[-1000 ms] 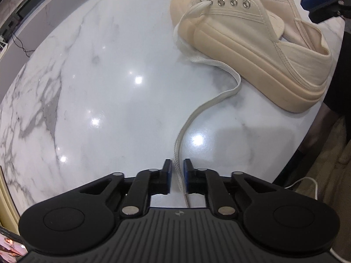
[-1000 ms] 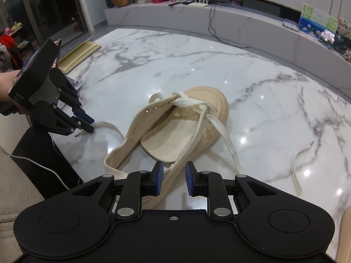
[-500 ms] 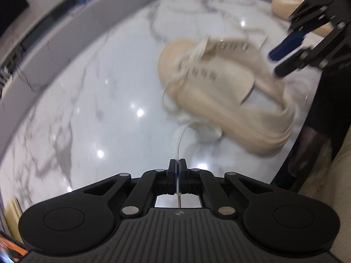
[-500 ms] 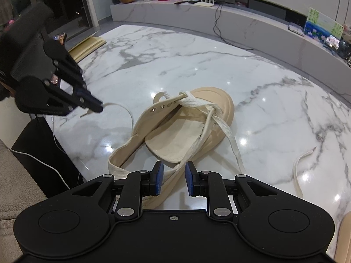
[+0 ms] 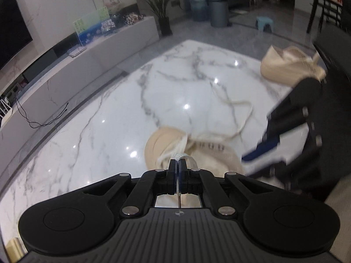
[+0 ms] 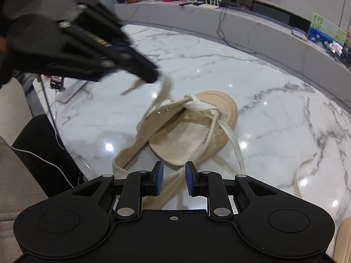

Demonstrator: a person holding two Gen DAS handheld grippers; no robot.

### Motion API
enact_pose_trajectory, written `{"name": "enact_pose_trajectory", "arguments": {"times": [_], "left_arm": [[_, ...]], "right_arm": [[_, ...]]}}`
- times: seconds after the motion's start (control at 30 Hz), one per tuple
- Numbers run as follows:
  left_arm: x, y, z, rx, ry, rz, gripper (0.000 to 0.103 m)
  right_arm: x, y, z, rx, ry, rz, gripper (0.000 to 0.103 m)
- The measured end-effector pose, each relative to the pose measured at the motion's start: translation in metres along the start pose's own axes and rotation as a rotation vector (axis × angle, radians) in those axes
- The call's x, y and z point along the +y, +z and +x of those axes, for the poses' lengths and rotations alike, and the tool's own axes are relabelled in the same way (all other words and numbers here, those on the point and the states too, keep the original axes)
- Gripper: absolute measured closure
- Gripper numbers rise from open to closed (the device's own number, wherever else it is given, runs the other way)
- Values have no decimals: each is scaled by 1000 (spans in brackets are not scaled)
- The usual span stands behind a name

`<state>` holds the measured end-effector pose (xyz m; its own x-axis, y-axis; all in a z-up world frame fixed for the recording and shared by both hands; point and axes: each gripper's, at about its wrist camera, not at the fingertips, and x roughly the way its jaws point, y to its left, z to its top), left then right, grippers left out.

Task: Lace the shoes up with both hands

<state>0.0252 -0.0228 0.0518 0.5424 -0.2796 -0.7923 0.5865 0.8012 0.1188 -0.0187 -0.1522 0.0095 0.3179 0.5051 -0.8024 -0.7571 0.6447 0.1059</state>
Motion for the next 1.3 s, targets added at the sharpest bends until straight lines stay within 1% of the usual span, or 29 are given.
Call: {"name": "enact_pose_trajectory", "arguments": {"times": [0.2, 0.3, 0.37, 0.5, 0.53, 0.57, 0.63, 0.73, 0.8, 0.87, 1.03, 1.13, 1.3], "left_arm": [[3, 8, 12, -15, -53, -74, 103], [8, 8, 17, -4, -84, -121, 103], [8, 7, 22, 8, -101, -119, 102], [-2, 3, 29, 27, -80, -31, 101], [-4, 3, 30, 30, -80, -20, 98], [-5, 1, 32, 37, -90, -16, 93], [-5, -2, 33, 46, -86, -19, 90], [-5, -7, 33, 53, -63, -20, 90], [-5, -10, 31, 49, -63, -25, 89], [-4, -16, 27, 45, -61, -39, 86], [2, -29, 22, 64, -46, -60, 85], [3, -33, 17, 66, -53, -60, 85], [2, -31, 15, 44, -63, -49, 85]], "right_arm": [[0, 5, -2, -43, 34, 31, 82], [-1, 6, 0, -46, 47, 40, 82], [-1, 7, 2, -40, 45, 34, 82], [-5, 7, 2, -38, 39, 37, 82], [-6, 7, 2, -38, 37, 41, 82], [-8, 7, 1, -38, 34, 44, 82], [-11, 7, 1, -37, 28, 47, 82], [-14, 8, -1, -36, 20, 49, 82], [-17, 9, -2, -36, 17, 49, 82], [-18, 11, -2, -37, 11, 46, 82], [-19, 14, -1, -41, 8, 36, 82], [-16, 18, 2, -47, -2, -2, 82], [-11, 27, 7, -39, -38, -109, 82]]}}
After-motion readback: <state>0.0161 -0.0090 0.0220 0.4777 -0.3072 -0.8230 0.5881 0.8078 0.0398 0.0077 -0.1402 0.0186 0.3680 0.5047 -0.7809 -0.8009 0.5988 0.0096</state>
